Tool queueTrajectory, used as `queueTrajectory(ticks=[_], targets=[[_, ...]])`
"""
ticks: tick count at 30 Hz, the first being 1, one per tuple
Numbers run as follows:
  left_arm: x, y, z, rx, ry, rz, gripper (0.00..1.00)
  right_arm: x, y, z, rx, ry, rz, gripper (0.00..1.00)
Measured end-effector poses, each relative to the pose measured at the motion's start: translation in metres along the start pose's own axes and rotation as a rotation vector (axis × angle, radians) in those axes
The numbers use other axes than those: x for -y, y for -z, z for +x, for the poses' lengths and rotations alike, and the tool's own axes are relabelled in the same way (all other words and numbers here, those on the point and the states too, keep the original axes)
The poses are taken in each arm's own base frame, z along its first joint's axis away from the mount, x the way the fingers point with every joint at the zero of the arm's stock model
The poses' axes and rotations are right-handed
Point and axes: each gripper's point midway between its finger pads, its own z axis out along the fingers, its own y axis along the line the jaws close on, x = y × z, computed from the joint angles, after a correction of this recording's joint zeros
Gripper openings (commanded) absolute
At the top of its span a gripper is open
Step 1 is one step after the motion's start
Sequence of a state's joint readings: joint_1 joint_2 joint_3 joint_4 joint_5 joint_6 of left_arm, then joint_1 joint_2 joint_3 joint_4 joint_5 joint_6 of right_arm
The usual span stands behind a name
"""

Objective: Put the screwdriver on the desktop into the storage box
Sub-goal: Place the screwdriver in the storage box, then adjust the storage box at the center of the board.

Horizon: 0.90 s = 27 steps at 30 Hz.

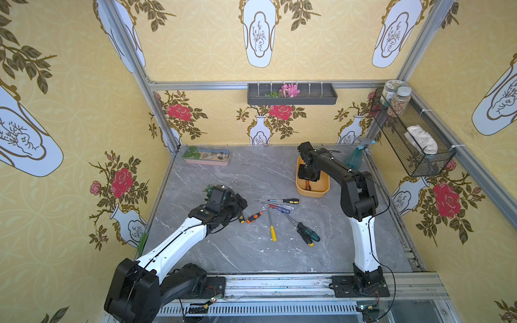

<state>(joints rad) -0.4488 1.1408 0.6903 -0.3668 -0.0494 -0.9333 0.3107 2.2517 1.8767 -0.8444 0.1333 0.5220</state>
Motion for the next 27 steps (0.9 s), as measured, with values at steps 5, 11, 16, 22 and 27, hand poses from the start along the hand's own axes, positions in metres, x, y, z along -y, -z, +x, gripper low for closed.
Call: queueTrajectory(ticks=[5, 11, 16, 22, 27], targets=[[-0.001, -0.003, 0.001, -0.006, -0.001, -0.010, 0.93, 0.000, 0.024, -0.005, 0.035, -0.001, -0.020, 0.67], [-0.002, -0.003, 0.001, -0.007, -0.001, -0.013, 0.93, 0.022, 0.077, -0.011, 0.129, 0.011, -0.047, 0.80], [-0.004, -0.003, 0.002, -0.009, -0.001, -0.015, 0.93, 0.074, 0.079, -0.004, 0.123, -0.043, 0.006, 0.88], [-0.007, -0.003, 0.004, -0.012, -0.002, -0.021, 0.93, 0.113, 0.064, -0.001, 0.085, -0.080, 0.032, 0.85], [-0.009, -0.002, 0.005, -0.012, -0.002, -0.022, 0.93, 0.108, 0.037, 0.005, 0.026, -0.049, 0.001, 0.73]])
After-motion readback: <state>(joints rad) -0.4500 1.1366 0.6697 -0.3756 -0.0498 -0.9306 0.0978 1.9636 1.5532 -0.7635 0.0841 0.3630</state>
